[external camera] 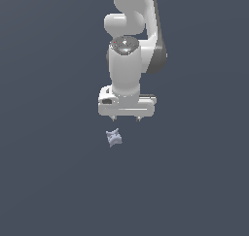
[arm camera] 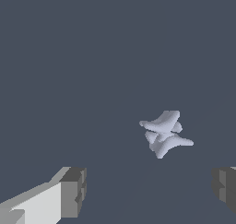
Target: Pick up the object and move it to a goal position.
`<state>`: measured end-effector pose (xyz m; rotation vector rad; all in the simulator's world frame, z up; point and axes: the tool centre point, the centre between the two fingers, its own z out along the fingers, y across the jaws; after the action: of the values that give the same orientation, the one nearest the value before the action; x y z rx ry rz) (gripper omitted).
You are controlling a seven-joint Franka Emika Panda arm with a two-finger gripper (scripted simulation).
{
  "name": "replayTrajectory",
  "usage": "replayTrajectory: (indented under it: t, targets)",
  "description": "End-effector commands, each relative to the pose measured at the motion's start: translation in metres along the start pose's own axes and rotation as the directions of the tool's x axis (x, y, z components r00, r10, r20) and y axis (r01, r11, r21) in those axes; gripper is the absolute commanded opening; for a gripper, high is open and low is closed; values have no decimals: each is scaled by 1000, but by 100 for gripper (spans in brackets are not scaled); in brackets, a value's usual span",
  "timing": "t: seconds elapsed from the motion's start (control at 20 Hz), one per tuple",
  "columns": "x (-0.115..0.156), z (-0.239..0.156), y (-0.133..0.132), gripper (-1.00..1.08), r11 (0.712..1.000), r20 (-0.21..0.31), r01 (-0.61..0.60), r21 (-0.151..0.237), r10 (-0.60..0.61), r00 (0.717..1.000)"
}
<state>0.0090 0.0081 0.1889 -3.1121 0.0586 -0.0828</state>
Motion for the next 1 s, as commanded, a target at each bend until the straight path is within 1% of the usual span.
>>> replayTrajectory:
  t: [0.0,0.5,0.75,0.95]
  targets:
    - [0,0,0,100,1000,0,0,0,0,1000]
    - [5,-13,0,100,1000,-4,-10,16,10,1000]
    - [5,-9,2,100,1000,-2,4,12,-4,1000]
    - [6,0,8,100,999,3,38,7,-38,999]
